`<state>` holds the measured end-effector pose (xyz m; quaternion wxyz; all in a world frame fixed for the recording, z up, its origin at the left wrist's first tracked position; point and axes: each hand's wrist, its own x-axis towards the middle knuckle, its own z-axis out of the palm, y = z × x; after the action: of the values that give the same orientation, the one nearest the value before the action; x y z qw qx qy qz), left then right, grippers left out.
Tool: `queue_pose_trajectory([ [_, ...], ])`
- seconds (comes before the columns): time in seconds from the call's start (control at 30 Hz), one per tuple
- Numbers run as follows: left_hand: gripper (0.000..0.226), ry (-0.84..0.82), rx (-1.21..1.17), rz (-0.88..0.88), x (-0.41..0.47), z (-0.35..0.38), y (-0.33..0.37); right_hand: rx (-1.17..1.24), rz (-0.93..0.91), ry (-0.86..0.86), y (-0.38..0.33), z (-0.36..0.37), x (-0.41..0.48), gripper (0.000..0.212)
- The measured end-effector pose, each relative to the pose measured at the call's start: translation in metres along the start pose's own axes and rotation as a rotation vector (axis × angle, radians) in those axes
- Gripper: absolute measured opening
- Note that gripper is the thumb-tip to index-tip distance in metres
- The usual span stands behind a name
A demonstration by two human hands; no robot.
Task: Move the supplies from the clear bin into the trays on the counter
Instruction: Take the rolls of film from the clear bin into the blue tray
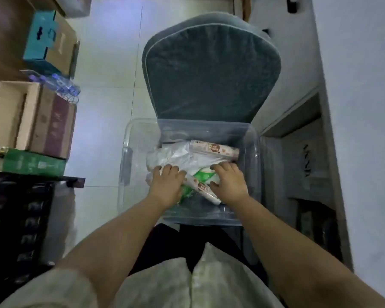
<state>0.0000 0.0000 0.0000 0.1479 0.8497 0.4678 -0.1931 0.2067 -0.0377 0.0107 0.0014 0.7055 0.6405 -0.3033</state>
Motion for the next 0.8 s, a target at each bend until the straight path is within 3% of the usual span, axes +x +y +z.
queue_pose_trajectory([
  [0.17,0.055,-0.118,0.025,0.059,0.032,0.037,0.022,0.082,0.012,-0.022,0.027,0.022,0.046,0.05],
  [0.27,0.056,-0.135,-0.001,0.08,0.058,0.058,0.027,0.004,-0.02,0.028,0.044,0.032,0.083,0.049],
  [0.5,0.064,-0.228,0.076,0.275,0.108,0.119,0.032,-0.271,0.001,-0.031,0.077,0.066,0.15,0.07],
  [0.67,0.062,-0.249,0.062,0.307,0.121,0.134,0.03,-0.328,-0.01,-0.029,0.088,0.077,0.165,0.087],
  [0.73,0.059,-0.228,0.022,0.29,0.117,0.127,0.026,-0.313,-0.022,-0.006,0.087,0.072,0.163,0.083],
  [0.8,0.057,-0.161,-0.04,0.242,0.109,0.11,0.022,-0.277,-0.03,0.067,0.081,0.06,0.156,0.067],
])
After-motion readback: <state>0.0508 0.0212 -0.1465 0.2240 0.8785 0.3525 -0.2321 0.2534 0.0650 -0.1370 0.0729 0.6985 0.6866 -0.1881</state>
